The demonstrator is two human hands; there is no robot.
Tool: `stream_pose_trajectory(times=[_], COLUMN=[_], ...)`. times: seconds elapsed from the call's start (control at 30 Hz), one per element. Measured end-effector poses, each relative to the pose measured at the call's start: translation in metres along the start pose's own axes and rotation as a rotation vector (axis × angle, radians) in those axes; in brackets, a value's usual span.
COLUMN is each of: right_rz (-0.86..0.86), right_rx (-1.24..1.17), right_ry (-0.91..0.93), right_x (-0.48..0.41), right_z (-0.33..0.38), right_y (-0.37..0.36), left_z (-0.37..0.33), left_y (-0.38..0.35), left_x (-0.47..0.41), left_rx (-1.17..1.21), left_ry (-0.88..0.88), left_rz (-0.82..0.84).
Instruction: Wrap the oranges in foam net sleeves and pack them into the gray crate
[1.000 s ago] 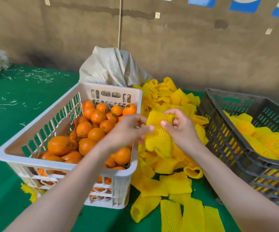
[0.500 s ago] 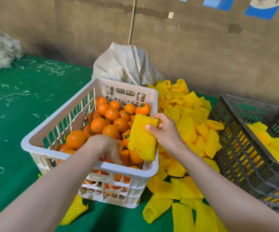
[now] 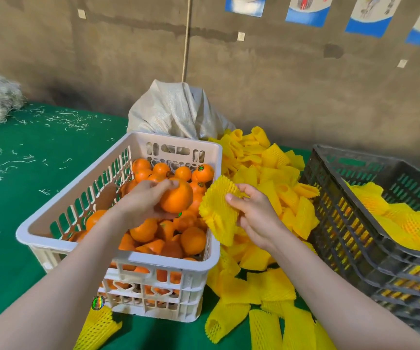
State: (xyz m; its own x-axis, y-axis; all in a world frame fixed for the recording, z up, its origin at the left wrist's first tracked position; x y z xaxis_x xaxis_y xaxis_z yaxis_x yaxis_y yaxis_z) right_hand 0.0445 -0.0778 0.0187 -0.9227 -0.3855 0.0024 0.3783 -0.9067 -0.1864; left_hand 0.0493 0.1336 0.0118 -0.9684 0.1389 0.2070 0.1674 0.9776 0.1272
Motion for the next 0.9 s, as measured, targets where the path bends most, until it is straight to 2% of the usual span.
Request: stream_pose_trajectory(times=[0.1,0.13,0.3,0.43,0.63,0.9], right_rz=[0.085,0.117,0.236,0.224,0.188,0.156], right_rx=[-0.158,-0.188,-0.228,-0.215,-0.189,-0.223], right_ry=[-0.015,-0.019,-0.047,-0.063,-0.065,-0.141], right_x=[0.014,0.018,0.045,0.062,0.078,0.088], right_z=[0.005,0.007,0.016,0.020,0.020,0.017], right_y=[0.006,0.008,0.015,0.027,0.057,0.080], left_z=[-0.020,-0.025,-0.035,-0.036,-0.033,-0.029], left_y=[-0.028,-0.039,-0.097,-0.141,-0.182,-0.208], left_x=[0.005,0.007,0.007,0.010,0.009,0.014], left_rx=[0.534,0.625,0.779,0.932,0.950,0.631], left_ry=[-0.078,-0.089,-0.084,-0.019,-0.031,-0.318], left_rz=[0.014,0.038,0.121,0.182,0.165,-0.033])
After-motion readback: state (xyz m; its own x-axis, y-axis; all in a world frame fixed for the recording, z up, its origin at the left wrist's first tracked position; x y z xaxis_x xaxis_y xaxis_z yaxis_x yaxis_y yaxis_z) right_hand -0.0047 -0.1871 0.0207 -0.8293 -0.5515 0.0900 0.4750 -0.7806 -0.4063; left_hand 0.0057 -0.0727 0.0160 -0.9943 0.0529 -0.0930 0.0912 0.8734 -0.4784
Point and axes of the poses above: each hand's wrist, its own x-axis away from the middle knuckle, its own y-axis out of the back of the hand, z = x × y, the point moved 3 cm from there along -x, towards the middle knuckle, and after that the axes turned 10 degrees about z, right-handed, at the moved point
